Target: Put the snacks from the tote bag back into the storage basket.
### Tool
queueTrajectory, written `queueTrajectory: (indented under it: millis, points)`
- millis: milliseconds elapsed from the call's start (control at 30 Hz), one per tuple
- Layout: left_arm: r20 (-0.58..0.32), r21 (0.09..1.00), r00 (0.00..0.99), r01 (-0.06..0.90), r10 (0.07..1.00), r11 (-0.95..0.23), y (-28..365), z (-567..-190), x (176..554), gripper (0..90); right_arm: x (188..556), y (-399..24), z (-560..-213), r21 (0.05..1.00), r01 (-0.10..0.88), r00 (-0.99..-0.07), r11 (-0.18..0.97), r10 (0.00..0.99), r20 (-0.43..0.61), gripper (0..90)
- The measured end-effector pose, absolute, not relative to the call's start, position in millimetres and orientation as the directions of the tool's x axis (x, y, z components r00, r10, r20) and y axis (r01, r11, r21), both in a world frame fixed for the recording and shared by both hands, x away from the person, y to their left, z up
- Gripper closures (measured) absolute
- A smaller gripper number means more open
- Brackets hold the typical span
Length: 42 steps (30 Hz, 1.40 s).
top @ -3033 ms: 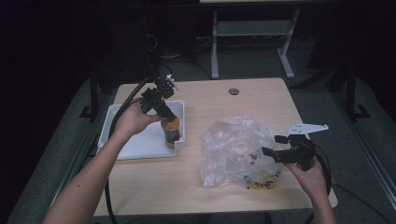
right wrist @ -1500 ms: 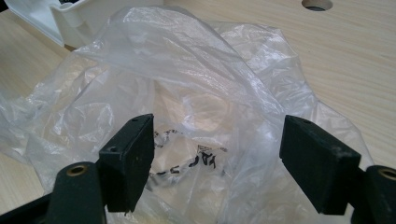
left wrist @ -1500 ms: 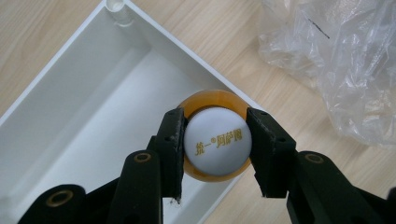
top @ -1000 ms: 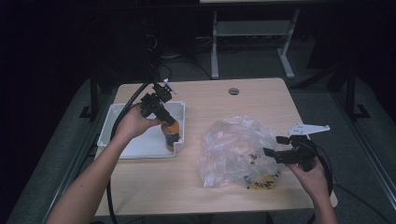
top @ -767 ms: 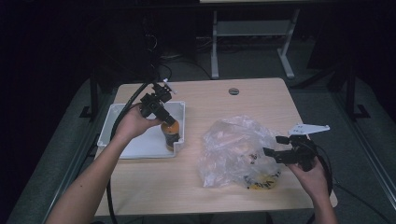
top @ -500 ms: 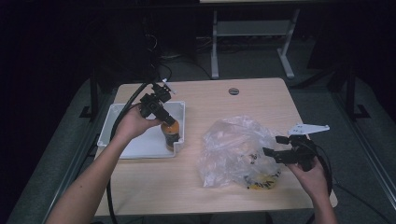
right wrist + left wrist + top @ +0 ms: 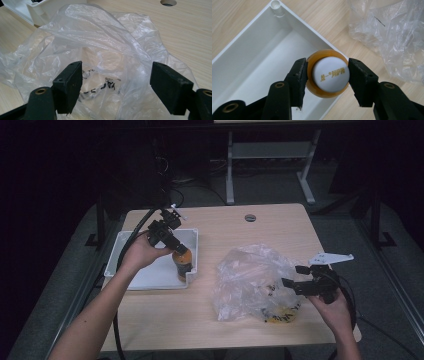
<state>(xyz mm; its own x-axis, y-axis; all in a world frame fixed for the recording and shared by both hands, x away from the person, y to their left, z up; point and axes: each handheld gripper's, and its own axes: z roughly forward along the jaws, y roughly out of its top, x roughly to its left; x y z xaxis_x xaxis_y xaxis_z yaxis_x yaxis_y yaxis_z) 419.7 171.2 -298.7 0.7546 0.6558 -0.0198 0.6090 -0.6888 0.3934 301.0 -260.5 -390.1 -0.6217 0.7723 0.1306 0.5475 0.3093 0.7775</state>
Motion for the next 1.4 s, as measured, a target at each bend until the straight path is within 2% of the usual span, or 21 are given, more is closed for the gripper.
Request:
queueTrajectory:
  millis: [1400]
  points:
    - [-0.051, 0.45, 0.748, 0.609, 0.661, -0.653, 200, -302, 403, 46.3, 299, -260, -387, 0.777, 0.547, -0.617, 0.311, 0.777, 0.124, 25.6]
